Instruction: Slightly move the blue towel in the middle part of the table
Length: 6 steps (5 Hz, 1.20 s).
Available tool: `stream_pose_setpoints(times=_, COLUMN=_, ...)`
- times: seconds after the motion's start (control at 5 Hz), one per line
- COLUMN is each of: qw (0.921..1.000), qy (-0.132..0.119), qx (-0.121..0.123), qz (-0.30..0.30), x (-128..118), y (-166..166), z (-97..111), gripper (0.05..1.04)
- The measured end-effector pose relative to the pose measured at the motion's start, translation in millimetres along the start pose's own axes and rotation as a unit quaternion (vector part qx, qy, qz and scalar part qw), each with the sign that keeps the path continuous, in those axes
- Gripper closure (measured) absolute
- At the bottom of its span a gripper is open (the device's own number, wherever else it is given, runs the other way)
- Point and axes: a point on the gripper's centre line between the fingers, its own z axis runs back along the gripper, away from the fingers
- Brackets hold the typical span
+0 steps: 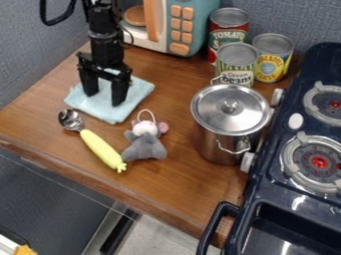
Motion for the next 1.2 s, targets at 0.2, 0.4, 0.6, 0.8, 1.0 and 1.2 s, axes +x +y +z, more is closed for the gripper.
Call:
stream_pose_setpoints(times=0.2, qw=0.9998, qy=-0.002, qx=0.007, qz=-0.016, x=15, y=1, z=3, gripper=0.083)
stream_pose_setpoints(times=0.4, qw=0.9997, qy=-0.015, qx=0.002, qz=-0.02, x=27, y=2, z=5, gripper=0.083)
stream_pose_setpoints(times=0.6, qw=0.9995, qy=-0.029, qx=-0.007, qz=-0.015, x=42, y=4, z=7, gripper=0.083)
stream_pose_setpoints(times=0.8, qw=0.999, qy=-0.043, qx=-0.007, qz=-0.008, x=63, y=6, z=15, gripper=0.083)
stream_pose_setpoints(times=1.0, qw=0.9992, qy=-0.033, qx=-0.016, qz=-0.014, x=59, y=-3, z=10, gripper=0.085)
stream_pose_setpoints(times=1.2, qw=0.9992, qy=-0.024, qx=-0.03, qz=-0.009, x=31, y=-14, z=8, gripper=0.085)
